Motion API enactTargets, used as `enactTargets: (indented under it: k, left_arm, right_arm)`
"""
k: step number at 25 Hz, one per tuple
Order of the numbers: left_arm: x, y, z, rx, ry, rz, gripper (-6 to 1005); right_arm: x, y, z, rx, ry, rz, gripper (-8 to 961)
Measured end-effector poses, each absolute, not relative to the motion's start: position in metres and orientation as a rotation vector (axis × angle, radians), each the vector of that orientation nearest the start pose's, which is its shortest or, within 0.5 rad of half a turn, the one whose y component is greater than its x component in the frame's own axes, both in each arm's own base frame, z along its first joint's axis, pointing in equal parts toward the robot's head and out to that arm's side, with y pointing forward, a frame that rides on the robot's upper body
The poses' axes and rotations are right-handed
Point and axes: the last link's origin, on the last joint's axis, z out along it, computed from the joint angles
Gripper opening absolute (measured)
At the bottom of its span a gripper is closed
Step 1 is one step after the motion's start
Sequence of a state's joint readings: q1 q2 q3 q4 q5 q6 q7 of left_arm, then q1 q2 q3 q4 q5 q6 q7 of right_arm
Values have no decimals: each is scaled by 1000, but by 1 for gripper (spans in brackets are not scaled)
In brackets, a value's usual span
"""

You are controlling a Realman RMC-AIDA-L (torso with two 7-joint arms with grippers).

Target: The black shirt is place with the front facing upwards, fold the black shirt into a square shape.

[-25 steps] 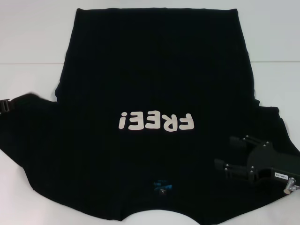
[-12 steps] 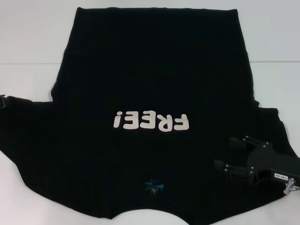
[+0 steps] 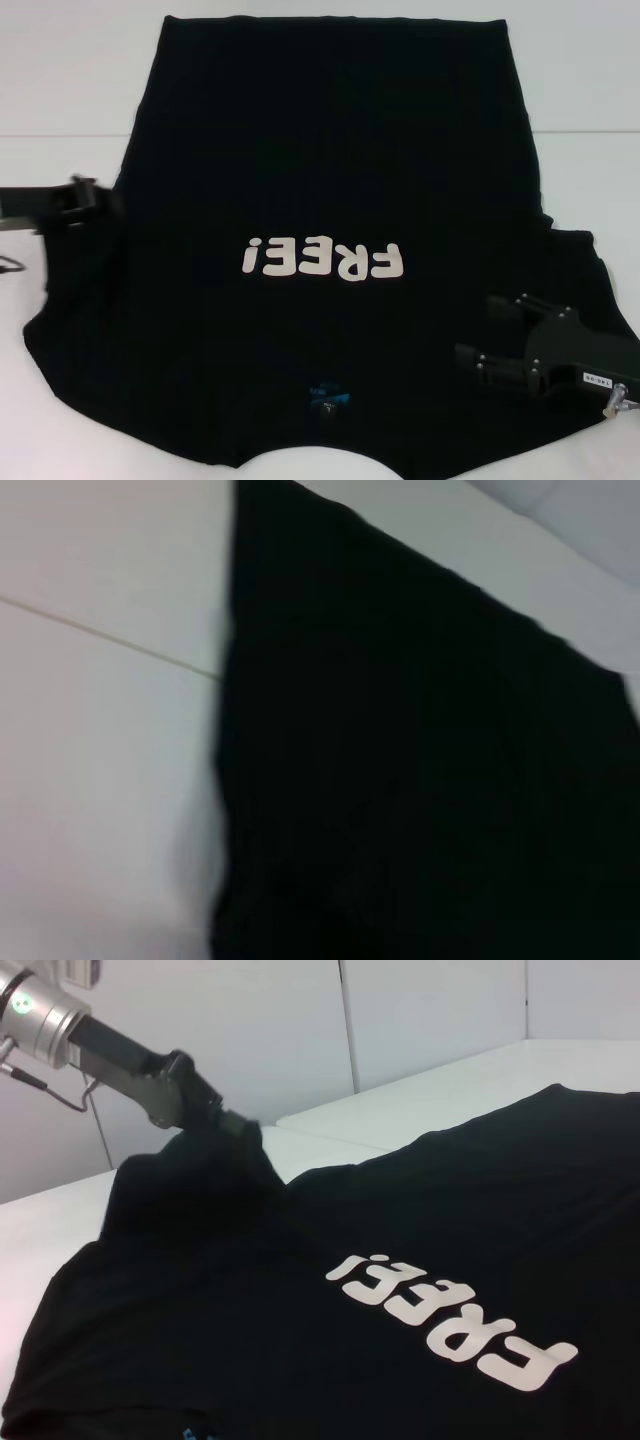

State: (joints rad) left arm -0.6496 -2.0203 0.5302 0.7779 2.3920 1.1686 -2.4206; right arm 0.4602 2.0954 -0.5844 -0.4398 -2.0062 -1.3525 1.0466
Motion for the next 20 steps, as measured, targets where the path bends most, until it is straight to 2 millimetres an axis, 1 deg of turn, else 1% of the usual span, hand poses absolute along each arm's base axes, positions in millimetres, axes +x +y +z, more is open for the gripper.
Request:
enactTargets:
  k: [5,9,10,12,15,16,17,20]
  left_arm:
    - [-292,400,42,-1935,-1709,-548,55]
    - [-294,394,17,-1946,-1709,-569,60]
    - [-294,394,17,-1946,-1709,-569,61]
    - [-298,390,10,-1940,-1719,-577,63]
    - [-302,388,10,-1909,-1741,-615,67]
    - [-305,386,11,-1879,-1759,-667,68]
    - [-307,384,14,-1854,-1770,-714,100]
    - [-311,381,20,-1834,-1780,-751,197]
  right_arm:
    - [314,306,-35,-2559,601,587,911]
    - [313,306,-36,-2564,603,587,911]
    - [313,306,-36,-2565,604,588,911]
    - [313,306,-37,-2566,607,590,911]
    - [313,305,-38,-2568,611,593,911]
    - [313,305,-38,-2568,611,593,911]
    - [313,305,-38,-2568,611,592,911]
    - [313,305,-38,-2568,610,593,911]
